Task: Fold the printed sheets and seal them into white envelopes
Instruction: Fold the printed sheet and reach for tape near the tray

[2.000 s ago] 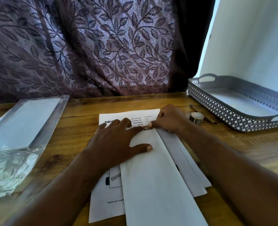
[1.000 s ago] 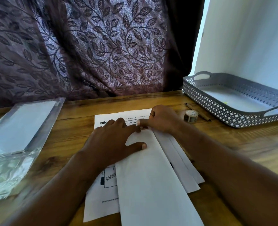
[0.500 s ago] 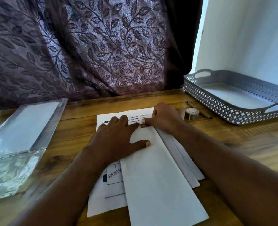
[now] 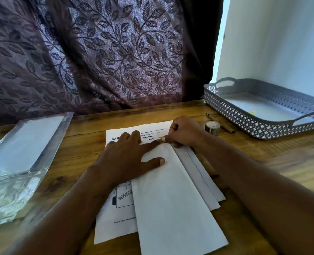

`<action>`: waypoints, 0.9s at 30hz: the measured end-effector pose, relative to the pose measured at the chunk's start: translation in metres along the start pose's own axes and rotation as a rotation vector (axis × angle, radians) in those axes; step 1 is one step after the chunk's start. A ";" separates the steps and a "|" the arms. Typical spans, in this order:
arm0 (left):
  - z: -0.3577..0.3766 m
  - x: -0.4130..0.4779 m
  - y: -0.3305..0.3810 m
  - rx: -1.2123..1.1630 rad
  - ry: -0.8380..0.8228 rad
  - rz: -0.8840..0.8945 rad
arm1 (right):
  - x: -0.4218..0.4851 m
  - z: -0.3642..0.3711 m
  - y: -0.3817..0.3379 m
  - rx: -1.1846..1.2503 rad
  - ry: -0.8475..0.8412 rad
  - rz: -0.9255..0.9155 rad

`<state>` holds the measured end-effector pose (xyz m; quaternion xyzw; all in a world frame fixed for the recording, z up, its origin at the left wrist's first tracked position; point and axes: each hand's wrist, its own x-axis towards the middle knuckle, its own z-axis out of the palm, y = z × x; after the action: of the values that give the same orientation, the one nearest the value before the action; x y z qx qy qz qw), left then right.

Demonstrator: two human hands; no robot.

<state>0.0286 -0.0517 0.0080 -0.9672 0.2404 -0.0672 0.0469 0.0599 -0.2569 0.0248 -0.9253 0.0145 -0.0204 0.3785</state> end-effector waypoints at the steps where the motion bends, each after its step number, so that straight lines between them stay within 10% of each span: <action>1: 0.000 0.000 0.000 0.001 -0.005 -0.002 | -0.001 -0.001 0.000 0.009 -0.007 0.003; 21: -0.017 -0.015 -0.010 -0.056 0.062 -0.141 | 0.001 0.001 0.002 0.058 -0.006 0.058; 27: -0.005 -0.009 -0.019 -0.406 0.137 -0.210 | -0.012 0.010 0.002 0.076 0.074 0.037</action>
<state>0.0284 -0.0305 0.0142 -0.9696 0.1496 -0.0876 -0.1724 0.0482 -0.2507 0.0156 -0.9083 0.0448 -0.0479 0.4131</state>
